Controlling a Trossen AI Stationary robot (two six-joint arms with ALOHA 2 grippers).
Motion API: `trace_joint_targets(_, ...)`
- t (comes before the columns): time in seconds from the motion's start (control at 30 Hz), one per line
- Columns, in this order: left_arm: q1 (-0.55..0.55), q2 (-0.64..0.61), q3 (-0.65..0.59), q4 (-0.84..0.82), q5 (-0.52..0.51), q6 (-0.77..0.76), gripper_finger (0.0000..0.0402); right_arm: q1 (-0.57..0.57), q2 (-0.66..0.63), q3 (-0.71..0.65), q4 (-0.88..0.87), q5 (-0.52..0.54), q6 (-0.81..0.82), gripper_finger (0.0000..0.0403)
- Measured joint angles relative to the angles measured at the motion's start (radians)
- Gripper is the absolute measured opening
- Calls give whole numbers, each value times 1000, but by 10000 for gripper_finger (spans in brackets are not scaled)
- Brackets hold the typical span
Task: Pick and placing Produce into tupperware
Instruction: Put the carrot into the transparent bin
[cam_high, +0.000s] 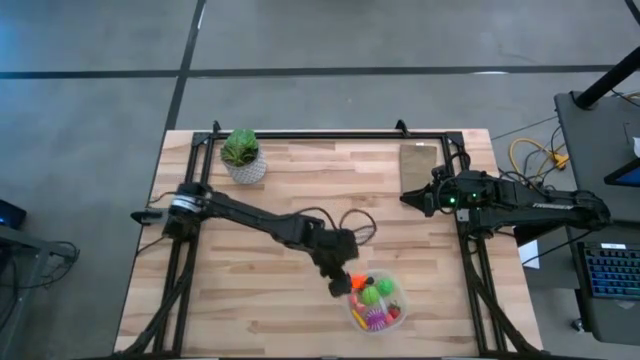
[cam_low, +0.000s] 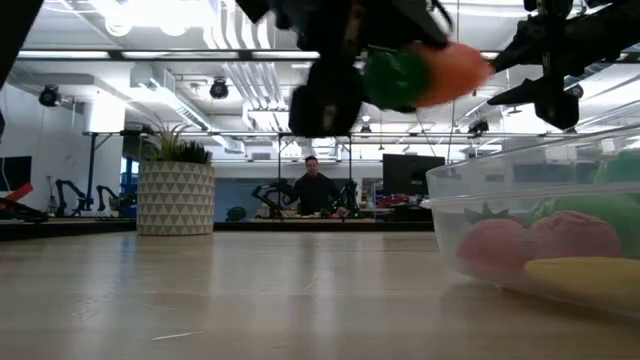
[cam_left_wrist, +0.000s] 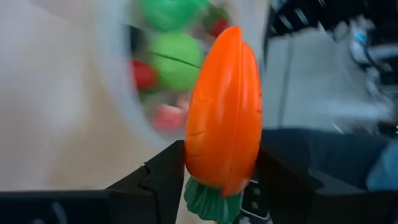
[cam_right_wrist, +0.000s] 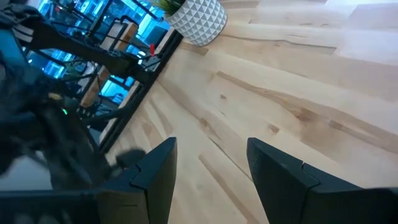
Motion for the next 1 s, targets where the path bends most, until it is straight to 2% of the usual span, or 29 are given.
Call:
trace_joint_targets(0.1, -23, 66, 33, 83, 76, 3, 168, 0, 0, 0, -3, 1, 1, 187)
trace_joint_targets(0.2, -37, 118, 88, 110, 80, -2, 169, 0, 0, 0, -4, 9, 8, 187)
trace_joint_targets(0.5, -34, 231, 251, 120, -61, -2, 169, 0, 0, 0, -7, 13, 27, 187)
trace_joint_targets(0.7, -38, 258, 246, 50, -67, -37, 169, 0, 0, 0, -7, 13, 27, 187)
trace_joint_targets(1.0, -38, 251, 256, 71, -84, -46, 169, 0, 0, 0, -29, 16, 7, 187)
